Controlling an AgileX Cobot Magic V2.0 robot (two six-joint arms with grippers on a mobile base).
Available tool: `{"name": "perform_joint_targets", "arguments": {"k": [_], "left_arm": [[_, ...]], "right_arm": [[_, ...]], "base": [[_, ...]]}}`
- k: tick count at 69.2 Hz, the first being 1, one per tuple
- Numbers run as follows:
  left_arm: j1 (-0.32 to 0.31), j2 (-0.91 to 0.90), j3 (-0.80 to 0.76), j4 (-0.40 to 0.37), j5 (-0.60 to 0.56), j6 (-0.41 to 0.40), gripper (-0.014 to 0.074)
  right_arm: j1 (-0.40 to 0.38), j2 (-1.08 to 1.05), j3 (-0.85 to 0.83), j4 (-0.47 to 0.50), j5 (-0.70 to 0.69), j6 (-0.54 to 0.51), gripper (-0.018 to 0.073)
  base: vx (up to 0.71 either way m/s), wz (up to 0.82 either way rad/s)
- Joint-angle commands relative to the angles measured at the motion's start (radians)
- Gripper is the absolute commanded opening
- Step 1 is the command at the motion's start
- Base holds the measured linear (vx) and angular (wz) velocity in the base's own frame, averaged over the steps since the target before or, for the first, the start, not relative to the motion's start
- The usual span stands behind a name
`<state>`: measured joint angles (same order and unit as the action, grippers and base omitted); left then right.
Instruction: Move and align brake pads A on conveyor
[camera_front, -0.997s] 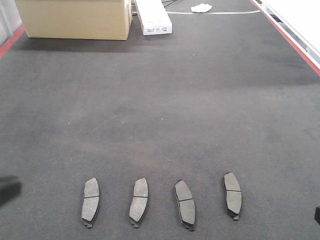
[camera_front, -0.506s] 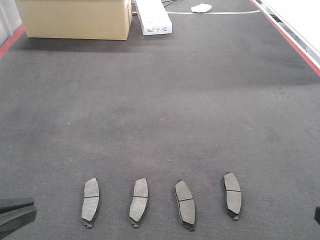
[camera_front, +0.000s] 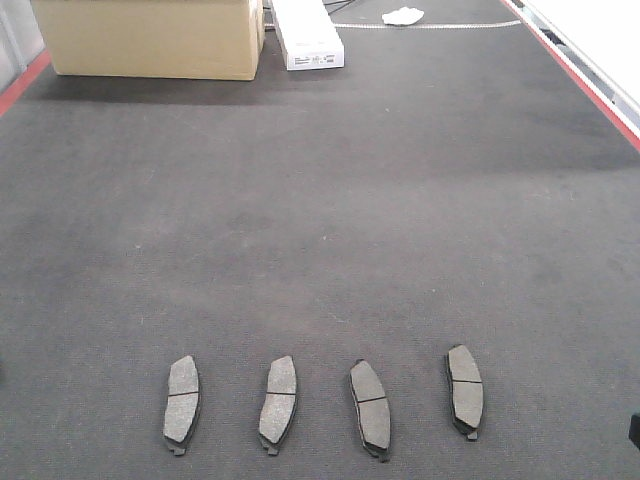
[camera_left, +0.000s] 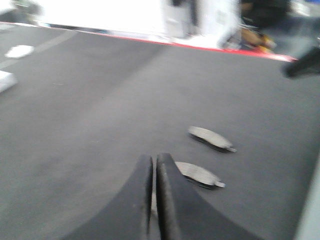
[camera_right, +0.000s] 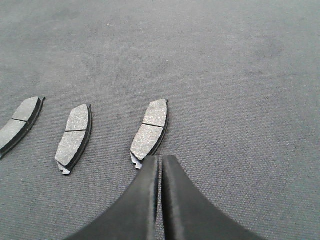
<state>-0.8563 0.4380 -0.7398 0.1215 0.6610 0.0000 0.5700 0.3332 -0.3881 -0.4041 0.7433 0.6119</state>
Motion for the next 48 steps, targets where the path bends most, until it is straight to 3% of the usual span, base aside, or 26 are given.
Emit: {"name": "perform_joint_targets", "arguments": {"k": [1, 14, 29, 36, 48], "left_arm": [[0.102, -0.055, 0.013, -0.006, -0.073, 0.027, -0.0006], [0.38, -0.226, 0.142, -0.017, -0.104, 0.12, -0.0006], [0.653, -0.38, 0.295, -0.044, -0.17, 0.12, -0.0006], [0.746, -0.438, 0.377, -0.075, -0.222, 0.118, -0.0006], [0.815, -0.465, 0.497, -0.079, -0.316, 0.117, -0.0006]], "right_arm": [[-0.003, 0.01, -0.027, -0.03, -0.057, -0.008, -0.0003], [-0.003, 0.01, -0.027, -0.03, -0.057, -0.008, -0.0003], [-0.003, 0.01, -0.027, -0.03, -0.057, -0.008, -0.0003], [-0.003, 0.01, -0.027, -0.03, -0.057, -0.008, -0.0003], [-0.003, 0.01, -0.027, -0.03, -0.057, -0.008, -0.0003]], "base": [[0.0, 0.0], [0.0, 0.0], [0.0, 0.0], [0.0, 0.0], [0.0, 0.0]]}}
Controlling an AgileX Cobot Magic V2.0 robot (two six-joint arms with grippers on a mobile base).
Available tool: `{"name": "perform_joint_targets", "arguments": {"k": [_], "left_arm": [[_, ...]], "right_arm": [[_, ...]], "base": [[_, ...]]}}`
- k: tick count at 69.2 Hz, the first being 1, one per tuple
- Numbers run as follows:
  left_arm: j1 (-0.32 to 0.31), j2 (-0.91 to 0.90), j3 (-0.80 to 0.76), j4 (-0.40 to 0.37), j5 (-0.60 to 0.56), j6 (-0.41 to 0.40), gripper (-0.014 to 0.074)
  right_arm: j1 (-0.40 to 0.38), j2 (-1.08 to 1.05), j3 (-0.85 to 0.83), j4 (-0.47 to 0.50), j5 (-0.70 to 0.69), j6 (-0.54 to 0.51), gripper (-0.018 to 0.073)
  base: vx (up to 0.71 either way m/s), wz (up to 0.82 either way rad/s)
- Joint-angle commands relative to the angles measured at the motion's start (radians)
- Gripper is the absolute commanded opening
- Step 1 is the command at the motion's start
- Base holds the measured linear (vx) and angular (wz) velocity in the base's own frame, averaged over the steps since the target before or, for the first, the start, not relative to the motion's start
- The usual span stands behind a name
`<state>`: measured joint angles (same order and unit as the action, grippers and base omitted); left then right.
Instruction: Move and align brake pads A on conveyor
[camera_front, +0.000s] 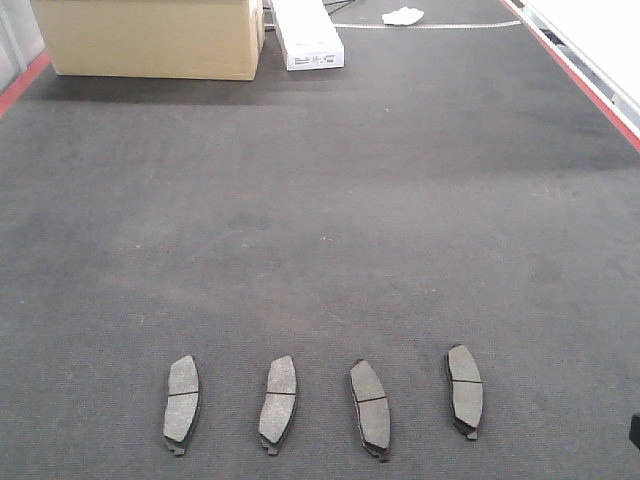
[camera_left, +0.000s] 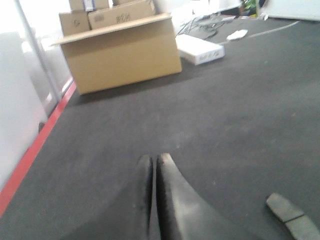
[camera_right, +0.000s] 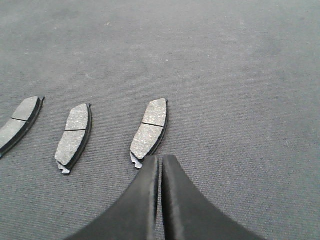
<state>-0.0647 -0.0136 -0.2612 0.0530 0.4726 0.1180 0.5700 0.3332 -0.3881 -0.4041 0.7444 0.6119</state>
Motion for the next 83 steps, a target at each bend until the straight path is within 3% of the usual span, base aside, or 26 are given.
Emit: {"name": "perform_joint_targets", "arguments": {"k": [1, 13, 26, 83], "left_arm": [[0.028, -0.013, 0.026, -0.01, -0.136, -0.001, -0.0006], [0.063, -0.013, 0.153, -0.013, -0.262, -0.001, -0.0006], [0.127, -0.013, 0.274, -0.078, -0.344, -0.001, -0.0006], [0.136, -0.013, 0.276, -0.084, -0.328, -0.001, -0.0006]], "right_arm": [[-0.003, 0.01, -0.027, -0.03, -0.059, -0.008, -0.0003], [-0.003, 0.01, -0.027, -0.03, -0.059, -0.008, -0.0002], [-0.003, 0.01, -0.027, -0.03, -0.059, -0.008, -0.0002], [-0.003, 0.01, -0.027, -0.03, -0.059, -0.008, -0.0002]], "base": [[0.0, 0.0], [0.0, 0.0], [0.0, 0.0], [0.0, 0.0]]}}
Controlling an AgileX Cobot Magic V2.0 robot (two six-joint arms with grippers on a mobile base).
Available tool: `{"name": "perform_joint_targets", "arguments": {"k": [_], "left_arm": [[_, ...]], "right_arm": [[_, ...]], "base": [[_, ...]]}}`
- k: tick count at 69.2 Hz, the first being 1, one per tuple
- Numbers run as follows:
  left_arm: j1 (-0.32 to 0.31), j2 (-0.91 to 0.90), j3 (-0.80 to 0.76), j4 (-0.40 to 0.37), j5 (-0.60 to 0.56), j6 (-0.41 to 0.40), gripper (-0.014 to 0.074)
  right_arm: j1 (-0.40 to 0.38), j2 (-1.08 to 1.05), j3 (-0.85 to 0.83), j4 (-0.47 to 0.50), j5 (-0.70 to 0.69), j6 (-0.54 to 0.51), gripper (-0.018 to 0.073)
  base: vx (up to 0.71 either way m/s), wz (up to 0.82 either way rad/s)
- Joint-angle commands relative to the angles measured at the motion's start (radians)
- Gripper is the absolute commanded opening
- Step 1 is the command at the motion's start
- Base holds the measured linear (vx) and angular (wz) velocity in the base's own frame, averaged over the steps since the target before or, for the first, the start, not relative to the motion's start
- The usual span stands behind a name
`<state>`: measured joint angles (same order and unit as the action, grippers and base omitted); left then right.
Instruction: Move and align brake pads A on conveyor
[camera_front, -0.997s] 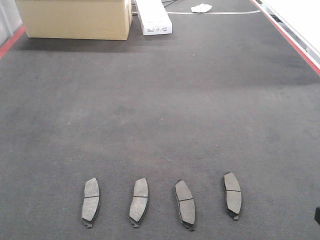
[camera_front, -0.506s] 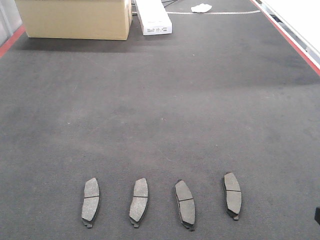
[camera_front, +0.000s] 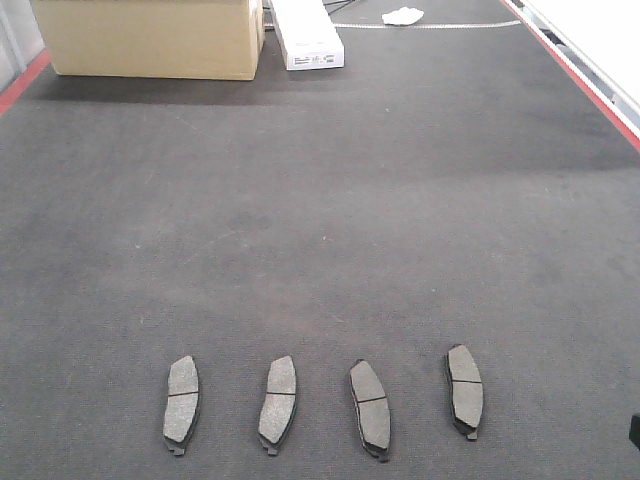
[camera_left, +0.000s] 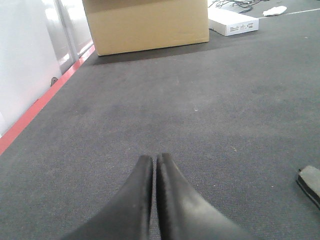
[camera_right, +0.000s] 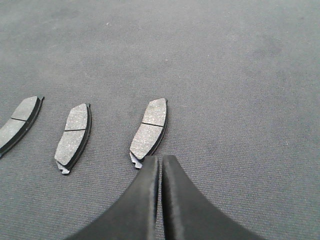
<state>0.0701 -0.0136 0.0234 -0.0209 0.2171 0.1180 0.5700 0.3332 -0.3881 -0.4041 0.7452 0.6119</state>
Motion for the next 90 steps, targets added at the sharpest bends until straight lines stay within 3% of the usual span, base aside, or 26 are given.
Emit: {"name": "perform_joint_targets", "arguments": {"k": [1, 26, 37, 50, 55, 67, 81, 90], "left_arm": [[0.001, -0.013, -0.008, -0.01, -0.073, -0.001, -0.0006], [0.001, -0.013, -0.008, -0.011, -0.073, -0.001, -0.0006], [0.001, -0.013, -0.008, -0.011, -0.073, -0.001, -0.0006], [0.001, -0.013, -0.008, -0.011, -0.073, -0.001, -0.0006], [0.001, -0.013, -0.008, -0.011, -0.073, -0.001, -0.0006], [0.001, -0.013, -0.008, -0.011, -0.073, -0.001, -0.0006], [0.001, -0.013, -0.008, -0.011, -0.073, -0.001, -0.0006], [0.001, -0.012, -0.008, -0.011, -0.073, -0.001, -0.0006]], "right_arm": [[-0.003, 0.01, -0.027, -0.03, -0.06, -0.008, -0.0002], [-0.003, 0.01, -0.027, -0.03, -0.058, -0.008, -0.0003], [-0.017, -0.005, -0.027, -0.034, -0.102, -0.061, -0.0003], [-0.243, -0.082, -0.027, 0.052, -0.243, -0.164, -0.0003], [-0.331, -0.123, 0.001, 0.093, -0.306, -0.258, -0.0003], [-0.45, -0.236, 0.182, 0.268, -0.522, -0.511, -0.0003], [-0.602, -0.36, 0.348, 0.362, -0.594, -0.524, -0.0003], [-0.608, -0.359, 0.411, 0.359, -0.633, -0.524, -0.0003]], "base": [[0.0, 0.0], [0.0, 0.0], [0.0, 0.0], [0.0, 0.0], [0.0, 0.0], [0.0, 0.0], [0.0, 0.0], [0.0, 0.0]]}}
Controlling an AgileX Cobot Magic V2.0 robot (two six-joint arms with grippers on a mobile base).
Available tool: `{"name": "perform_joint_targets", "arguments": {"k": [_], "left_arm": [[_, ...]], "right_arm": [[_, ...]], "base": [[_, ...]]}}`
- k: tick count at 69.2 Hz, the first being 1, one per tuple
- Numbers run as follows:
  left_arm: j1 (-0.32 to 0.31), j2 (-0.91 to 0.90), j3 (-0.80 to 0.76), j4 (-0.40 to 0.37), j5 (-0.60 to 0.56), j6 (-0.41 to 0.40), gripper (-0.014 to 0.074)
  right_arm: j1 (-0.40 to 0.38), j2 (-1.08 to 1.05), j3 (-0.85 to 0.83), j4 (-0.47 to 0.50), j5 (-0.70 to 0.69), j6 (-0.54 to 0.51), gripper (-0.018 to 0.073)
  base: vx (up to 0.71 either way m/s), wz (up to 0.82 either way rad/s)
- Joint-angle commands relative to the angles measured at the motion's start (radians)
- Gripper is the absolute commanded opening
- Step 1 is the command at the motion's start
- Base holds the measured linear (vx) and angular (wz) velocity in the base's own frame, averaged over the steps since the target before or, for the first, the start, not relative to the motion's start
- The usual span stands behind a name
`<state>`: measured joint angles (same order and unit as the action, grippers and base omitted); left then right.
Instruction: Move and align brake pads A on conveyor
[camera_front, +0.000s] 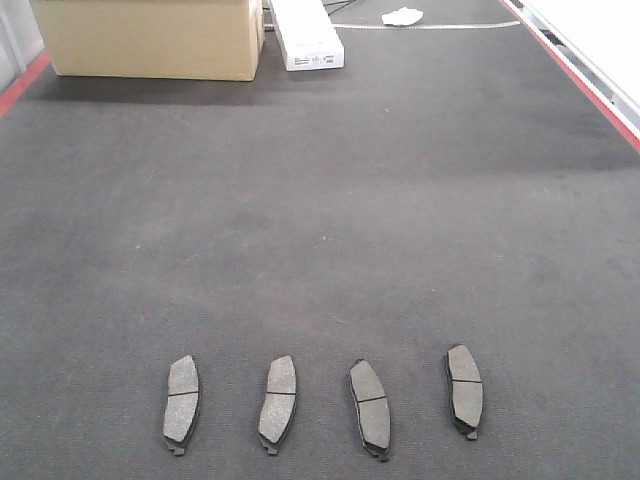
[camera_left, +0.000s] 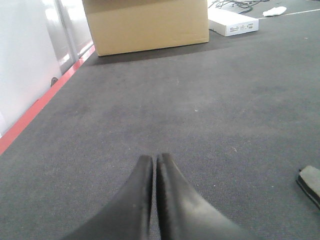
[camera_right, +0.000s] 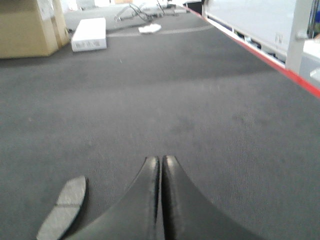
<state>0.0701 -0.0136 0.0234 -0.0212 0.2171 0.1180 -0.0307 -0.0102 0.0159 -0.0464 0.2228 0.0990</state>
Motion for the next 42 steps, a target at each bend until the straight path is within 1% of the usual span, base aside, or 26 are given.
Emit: {"name": "perform_joint_targets", "arguments": {"k": [1, 4, 7, 42], "left_arm": [[0.001, -0.012, -0.008, -0.011, -0.073, -0.001, -0.0006], [0.001, -0.012, -0.008, -0.011, -0.073, -0.001, -0.0006], [0.001, -0.012, -0.008, -0.011, -0.073, -0.001, -0.0006], [0.001, -0.012, -0.008, -0.011, -0.073, -0.001, -0.0006]], "right_arm": [[-0.007, -0.015, 0.013, 0.003, -0.116, -0.011, -0.0003], [-0.007, -0.015, 0.034, 0.006, -0.143, -0.011, -0.0003], [-0.007, -0.015, 0.033, 0.008, -0.128, -0.011, -0.0003], [-0.007, -0.015, 0.033, 0.008, -0.131, -0.015, -0.0003]], "base": [[0.0, 0.0], [0.0, 0.0], [0.0, 0.0], [0.0, 0.0]]}}
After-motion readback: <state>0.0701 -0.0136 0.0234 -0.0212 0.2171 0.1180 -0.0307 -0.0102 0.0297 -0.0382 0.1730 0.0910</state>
